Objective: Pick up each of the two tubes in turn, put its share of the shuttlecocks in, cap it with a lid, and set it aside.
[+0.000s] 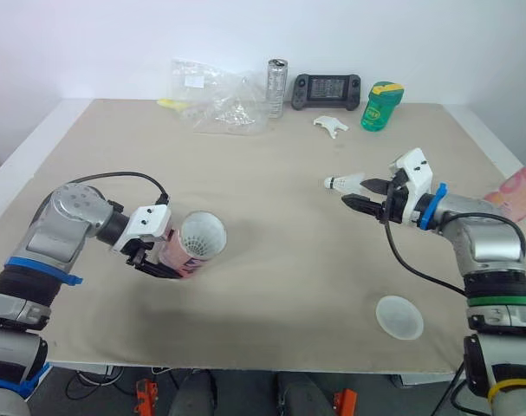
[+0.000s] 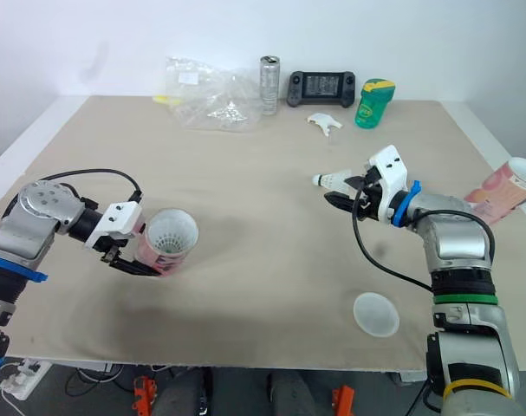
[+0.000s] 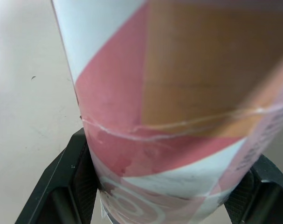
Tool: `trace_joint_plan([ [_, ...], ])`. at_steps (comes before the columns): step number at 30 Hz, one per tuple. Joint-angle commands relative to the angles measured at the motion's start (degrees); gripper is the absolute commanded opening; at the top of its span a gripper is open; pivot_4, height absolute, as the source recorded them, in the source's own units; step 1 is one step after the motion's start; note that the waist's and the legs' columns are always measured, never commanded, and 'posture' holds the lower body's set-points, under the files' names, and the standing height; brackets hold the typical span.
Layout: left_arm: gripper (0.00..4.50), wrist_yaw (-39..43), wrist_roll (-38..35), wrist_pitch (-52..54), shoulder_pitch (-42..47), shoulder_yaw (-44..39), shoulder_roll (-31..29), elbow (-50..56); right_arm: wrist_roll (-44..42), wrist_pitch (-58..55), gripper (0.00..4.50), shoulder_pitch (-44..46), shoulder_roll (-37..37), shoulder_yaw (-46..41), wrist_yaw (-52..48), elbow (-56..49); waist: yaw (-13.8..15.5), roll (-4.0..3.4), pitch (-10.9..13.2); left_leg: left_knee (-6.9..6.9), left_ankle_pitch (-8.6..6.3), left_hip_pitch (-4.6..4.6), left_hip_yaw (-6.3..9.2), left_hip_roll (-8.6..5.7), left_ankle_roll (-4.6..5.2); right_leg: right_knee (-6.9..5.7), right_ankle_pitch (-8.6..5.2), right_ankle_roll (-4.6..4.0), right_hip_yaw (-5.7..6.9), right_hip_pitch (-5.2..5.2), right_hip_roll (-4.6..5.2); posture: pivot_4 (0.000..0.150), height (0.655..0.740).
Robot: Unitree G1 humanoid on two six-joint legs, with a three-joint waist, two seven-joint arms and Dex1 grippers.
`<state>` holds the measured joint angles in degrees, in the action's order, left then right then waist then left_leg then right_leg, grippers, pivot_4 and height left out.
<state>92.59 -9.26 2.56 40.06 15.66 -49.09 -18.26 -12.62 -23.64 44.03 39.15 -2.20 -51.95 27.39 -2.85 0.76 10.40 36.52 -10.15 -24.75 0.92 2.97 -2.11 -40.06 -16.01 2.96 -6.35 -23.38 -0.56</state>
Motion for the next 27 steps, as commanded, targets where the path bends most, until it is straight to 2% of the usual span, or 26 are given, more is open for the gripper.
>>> trace_joint_plan([
  [1,3.17,-0.09,0.54,0.38,-0.83,0.48,-0.71,0.91,3.03,3.98,3.42,4.38,-0.98,1.33,0.78,7.70,0.01,0.00,0.00,-0.01,0.00,0.01,0.00,0.00,0.00,0.00,-0.03,0.00,0.00,0.01,0.00,0.150,0.7213],
  [8,3.17,-0.20,0.45,1.76,-2.84,-0.94,-1.43,3.38,4.19,7.85,3.42,10.82,-3.66,1.22,-0.26,18.93,-0.12,-0.01,0.01,-0.09,-0.01,0.01,-0.01,0.00,0.00,0.01,-0.06,-0.04,0.00,-0.02,0.00,0.150,0.7213],
  [12,3.17,-0.25,-0.04,3.22,-4.38,-2.12,-2.31,5.20,-0.19,6.19,3.42,8.13,-2.01,-0.86,-8.44,14.30,-0.14,0.00,0.00,-0.12,-0.03,0.01,0.01,0.01,0.02,0.00,-0.12,-0.08,0.01,-0.02,-0.01,0.150,0.7213],
  [16,3.17,-0.37,0.07,3.64,-4.77,-2.39,-2.21,5.68,-1.70,5.03,3.42,5.00,-0.61,-1.25,-11.73,10.64,-0.10,-0.01,0.00,-0.15,-0.08,-0.01,0.03,0.01,0.07,0.00,-0.17,-0.15,0.03,-0.02,-0.01,0.150,0.7213],
  [27,3.17,-0.26,1.20,2.47,-3.06,-1.44,-0.10,3.63,1.92,9.49,3.42,12.47,-1.32,-1.32,-5.20,20.51,-0.24,-0.01,0.00,-0.14,-0.09,0.07,-0.03,0.01,0.08,-0.01,-0.16,-0.12,0.00,0.01,-0.01,0.150,0.7213],
])
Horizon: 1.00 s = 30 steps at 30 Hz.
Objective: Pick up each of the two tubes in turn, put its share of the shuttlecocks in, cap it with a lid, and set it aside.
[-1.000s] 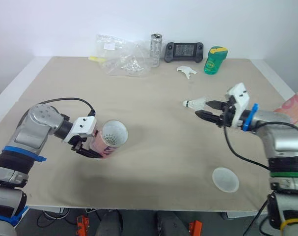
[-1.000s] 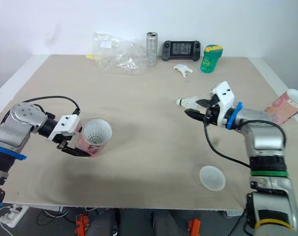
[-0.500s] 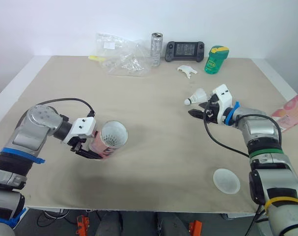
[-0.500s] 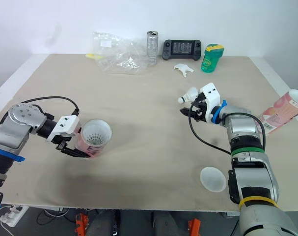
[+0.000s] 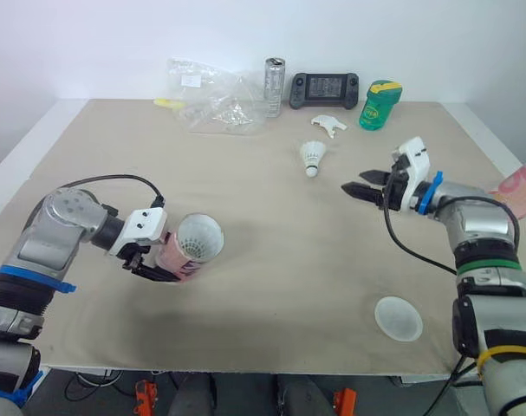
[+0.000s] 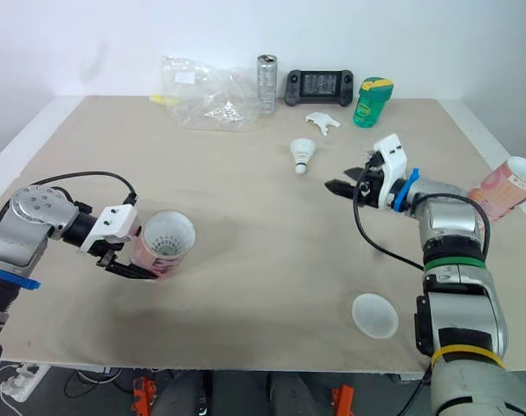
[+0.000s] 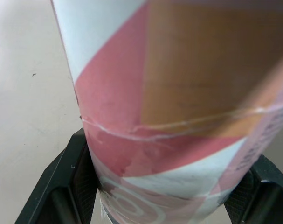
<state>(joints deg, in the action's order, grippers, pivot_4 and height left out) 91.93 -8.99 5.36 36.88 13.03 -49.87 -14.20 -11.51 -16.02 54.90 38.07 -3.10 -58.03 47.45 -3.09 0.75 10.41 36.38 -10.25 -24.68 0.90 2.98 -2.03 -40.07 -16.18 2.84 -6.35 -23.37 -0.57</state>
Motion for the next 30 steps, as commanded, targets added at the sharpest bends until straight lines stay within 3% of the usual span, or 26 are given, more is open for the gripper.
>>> trace_joint_plan([
  [1,3.17,0.43,0.98,-0.44,0.06,1.17,0.73,-0.44,1.23,2.31,3.42,1.63,-0.43,-0.12,1.09,0.74,0.03,0.00,0.00,0.00,0.00,0.00,0.00,0.00,0.00,0.00,0.00,0.00,0.00,0.01,0.00,0.150,0.7213],
  [20,3.17,0.09,0.77,-0.07,-1.80,0.37,0.00,0.99,4.58,7.04,3.42,6.16,-6.04,1.57,1.16,5.69,0.16,-0.01,0.00,0.00,0.00,-0.03,0.00,-0.03,0.00,0.00,0.01,-0.02,0.01,0.01,0.04,0.150,0.7213],
  [30,3.17,-0.03,1.02,-0.23,-1.22,0.46,0.26,0.28,4.25,5.36,3.42,8.72,-14.11,3.99,0.73,-1.48,0.00,-0.02,0.00,0.00,0.00,0.01,0.02,0.00,0.00,-0.04,0.01,0.00,0.01,0.00,0.00,0.150,0.7213],
])
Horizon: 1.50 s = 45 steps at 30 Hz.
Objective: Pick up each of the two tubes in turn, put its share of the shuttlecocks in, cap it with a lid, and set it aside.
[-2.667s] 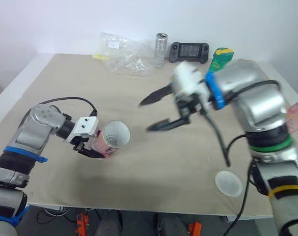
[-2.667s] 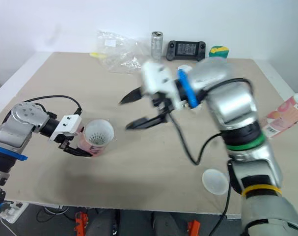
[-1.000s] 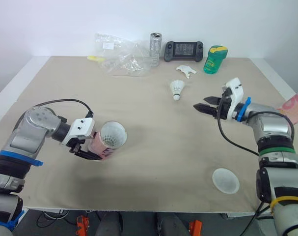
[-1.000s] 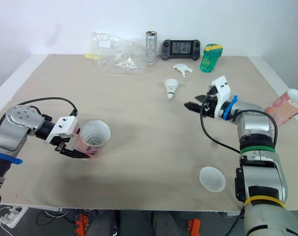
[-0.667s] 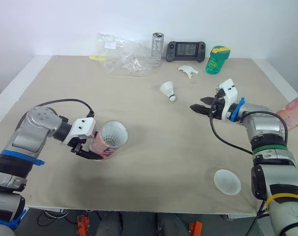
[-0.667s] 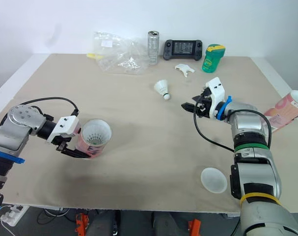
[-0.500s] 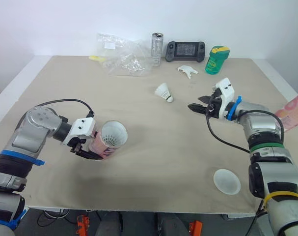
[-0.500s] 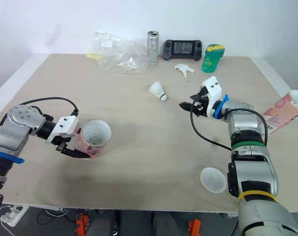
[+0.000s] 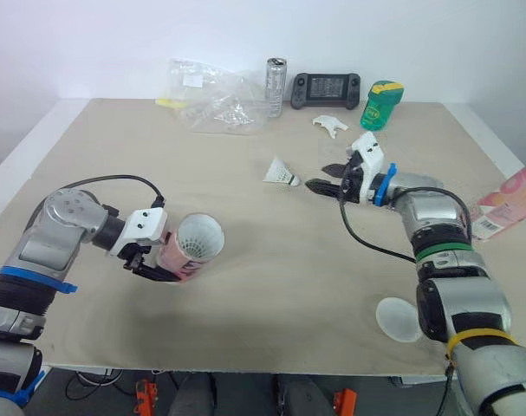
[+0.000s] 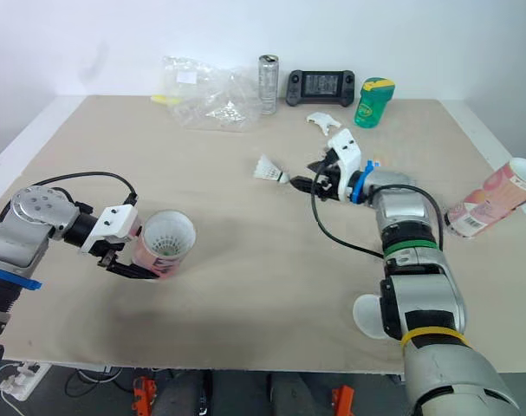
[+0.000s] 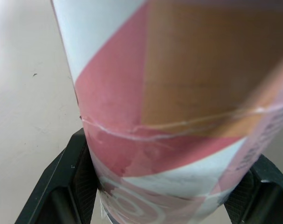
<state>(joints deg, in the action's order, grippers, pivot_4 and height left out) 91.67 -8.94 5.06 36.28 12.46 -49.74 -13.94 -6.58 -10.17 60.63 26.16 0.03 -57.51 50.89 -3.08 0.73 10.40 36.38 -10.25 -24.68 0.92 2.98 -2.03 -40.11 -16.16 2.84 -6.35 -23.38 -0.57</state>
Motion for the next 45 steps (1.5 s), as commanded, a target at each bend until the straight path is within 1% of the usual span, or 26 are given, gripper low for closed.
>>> trace_joint_plan([
  [1,3.17,0.22,1.02,0.02,-0.53,1.09,0.20,-0.10,-0.33,-0.73,3.42,3.41,-3.39,1.32,0.76,-5.59,-0.02,0.00,0.00,0.00,0.00,0.00,0.00,0.00,0.00,0.00,0.00,0.00,0.00,0.00,0.00,0.150,0.7213],
  [6,3.17,0.21,1.06,-0.06,-0.36,1.22,0.42,-0.25,1.15,-1.94,3.42,5.41,-9.90,4.51,3.60,-8.37,0.00,0.00,0.00,0.00,0.00,-0.02,0.04,0.00,0.00,0.00,0.01,-0.02,0.03,0.00,0.00,0.150,0.7213],
  [8,3.17,0.16,1.04,-0.09,-0.33,1.21,0.51,-0.30,2.88,-1.96,3.42,7.16,-13.35,6.47,5.99,-7.22,0.00,0.00,0.00,0.00,0.00,-0.02,0.05,0.00,0.00,0.00,0.05,-0.11,0.05,0.00,0.00,0.150,0.7213],
  [10,3.17,0.01,1.07,-0.04,-0.32,1.24,0.64,-0.25,4.62,-1.67,3.42,8.40,-15.31,7.85,7.90,-5.37,0.00,0.00,0.00,0.00,0.00,-0.02,0.06,0.00,-0.01,-0.01,0.11,-0.21,0.06,-0.02,0.00,0.150,0.7213],
  [15,3.17,-0.28,1.01,0.21,-0.73,1.12,0.69,0.25,8.87,0.09,3.42,9.58,-16.64,11.25,10.54,-2.03,0.42,0.09,-0.06,0.01,0.02,-0.08,0.15,-0.01,-0.04,0.00,0.10,-0.22,0.19,0.00,0.03,0.150,0.7213],
  [18,3.17,-0.52,0.87,0.50,-1.26,0.97,0.64,0.80,14.66,1.86,3.42,9.92,-15.69,15.65,13.40,0.84,0.38,0.09,-0.05,0.01,0.02,-0.09,0.13,-0.02,-0.04,0.02,0.10,-0.22,0.17,-0.02,0.05,0.150,0.7213],
  [23,3.17,-0.69,1.00,0.50,-1.44,0.80,0.90,0.73,18.37,2.43,3.42,8.38,-12.77,18.55,11.76,-0.75,0.38,0.09,-0.05,0.01,0.02,-0.11,0.16,-0.01,-0.04,0.00,0.09,-0.24,0.20,-0.04,0.03,0.150,0.7213],
  [25,3.17,-0.70,1.04,0.47,-1.43,0.83,1.06,0.68,19.30,1.93,3.42,6.83,-10.91,19.28,10.44,-3.20,0.40,0.09,-0.05,0.01,0.02,-0.10,0.16,-0.02,-0.04,0.01,0.09,-0.23,0.20,-0.03,0.03,0.150,0.7213],
  [30,3.17,-0.68,1.12,0.34,-1.27,0.95,1.41,0.45,18.86,-2.65,3.42,1.71,-5.78,18.87,6.10,-14.25,0.45,0.09,-0.05,0.01,0.02,-0.12,0.17,-0.02,-0.04,0.02,0.07,-0.21,0.21,-0.03,0.04,0.150,0.7213],
  [33,3.17,-0.56,1.22,0.16,-1.08,1.13,1.72,0.16,18.79,-6.26,3.42,-3.07,-1.04,18.53,2.87,-23.28,0.50,0.09,-0.05,0.02,0.02,-0.16,0.21,-0.03,-0.04,0.02,0.07,-0.21,0.23,-0.02,0.05,0.150,0.7213],
  [39,3.17,-0.22,1.47,-0.09,-0.33,1.35,2.19,-0.53,18.28,-11.59,3.42,-10.32,7.20,17.02,-0.19,-36.11,0.53,0.08,-0.05,0.06,0.02,-0.16,0.22,-0.06,-0.04,0.03,-0.06,0.02,0.24,-0.01,0.05,0.150,0.7213],
  [42,3.17,-0.13,1.53,-0.25,-0.39,1.20,2.23,-0.61,17.82,-13.51,3.42,-12.83,10.50,15.42,-0.09,-38.91,0.54,0.08,-0.05,0.06,0.02,-0.15,0.20,-0.06,-0.04,0.02,-0.04,0.03,0.21,-0.01,0.05,0.150,0.7213],
  [45,3.17,-0.01,1.60,-0.42,-0.58,1.13,2.17,-0.68,17.17,-14.78,3.42,-14.19,12.91,12.99,1.44,-38.38,0.54,0.09,-0.05,0.08,0.02,-0.15,0.20,-0.06,-0.04,0.02,-0.04,0.04,0.21,0.00,0.06,0.150,0.7213],
])
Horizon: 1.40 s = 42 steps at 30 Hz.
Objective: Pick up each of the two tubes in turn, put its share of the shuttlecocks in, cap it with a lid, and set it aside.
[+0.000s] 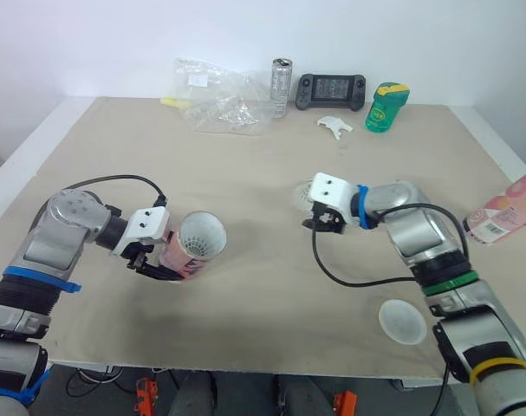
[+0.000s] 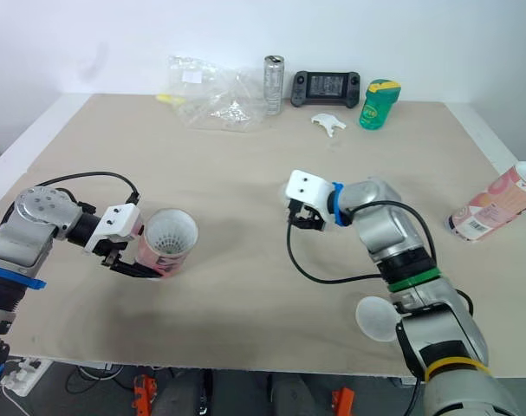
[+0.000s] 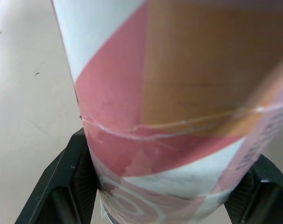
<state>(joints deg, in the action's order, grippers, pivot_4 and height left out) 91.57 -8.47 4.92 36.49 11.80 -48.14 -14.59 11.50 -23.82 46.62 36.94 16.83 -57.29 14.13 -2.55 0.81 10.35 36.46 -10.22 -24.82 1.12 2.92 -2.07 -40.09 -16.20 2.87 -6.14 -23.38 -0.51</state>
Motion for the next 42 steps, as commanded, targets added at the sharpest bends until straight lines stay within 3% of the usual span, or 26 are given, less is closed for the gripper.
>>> trace_joint_plan([
  [1,3.17,0.12,1.11,-0.32,-0.94,1.75,0.52,0.07,-1.05,-1.32,3.42,-0.49,2.63,-4.36,1.62,-1.35,0.01,0.00,0.00,0.01,0.00,0.00,0.00,0.00,0.00,0.00,0.00,0.00,0.00,0.01,0.00,0.150,0.7213],
  [6,3.17,0.34,1.34,-0.40,-0.34,1.93,0.86,-0.38,-2.56,-2.11,3.42,0.32,3.02,-7.46,4.36,2.52,-0.04,0.00,0.00,0.00,0.00,0.05,-0.03,0.00,0.00,0.00,0.00,0.00,-0.04,0.02,-0.01,0.150,0.7213],
  [16,3.17,0.59,1.28,-0.07,-0.53,1.75,0.82,0.07,-14.15,-14.82,3.42,-2.60,-3.39,-13.43,5.54,-1.26,-0.05,0.00,0.00,0.00,0.00,0.03,-0.01,0.00,0.00,0.00,0.00,0.00,-0.03,0.04,0.00,0.150,0.7213],
  [26,3.17,0.19,1.31,0.43,-0.64,1.80,1.21,0.45,-12.40,-9.45,3.42,1.88,-5.93,-13.44,15.95,12.25,-0.05,0.00,0.00,0.00,0.00,0.01,-0.04,-0.04,0.00,0.02,0.01,0.05,-0.09,0.02,0.00,0.150,0.7213],
  [35,3.17,-0.19,1.33,0.23,-0.82,1.59,1.39,0.23,-13.35,-7.60,3.42,3.03,-6.81,-14.15,18.15,14.94,-0.06,-0.01,0.00,0.00,0.00,0.00,-0.03,-0.04,0.00,0.02,0.00,0.05,-0.09,0.02,0.00,0.150,0.7213],
  [42,3.17,-0.34,1.65,-0.08,-0.57,1.92,2.25,-0.13,-13.18,-1.26,3.42,7.62,-9.32,-16.10,24.60,25.65,-0.03,-0.01,0.00,0.00,0.00,0.01,-0.04,-0.08,0.00,0.03,0.02,0.08,-0.12,0.04,0.02,0.150,0.7213],
])
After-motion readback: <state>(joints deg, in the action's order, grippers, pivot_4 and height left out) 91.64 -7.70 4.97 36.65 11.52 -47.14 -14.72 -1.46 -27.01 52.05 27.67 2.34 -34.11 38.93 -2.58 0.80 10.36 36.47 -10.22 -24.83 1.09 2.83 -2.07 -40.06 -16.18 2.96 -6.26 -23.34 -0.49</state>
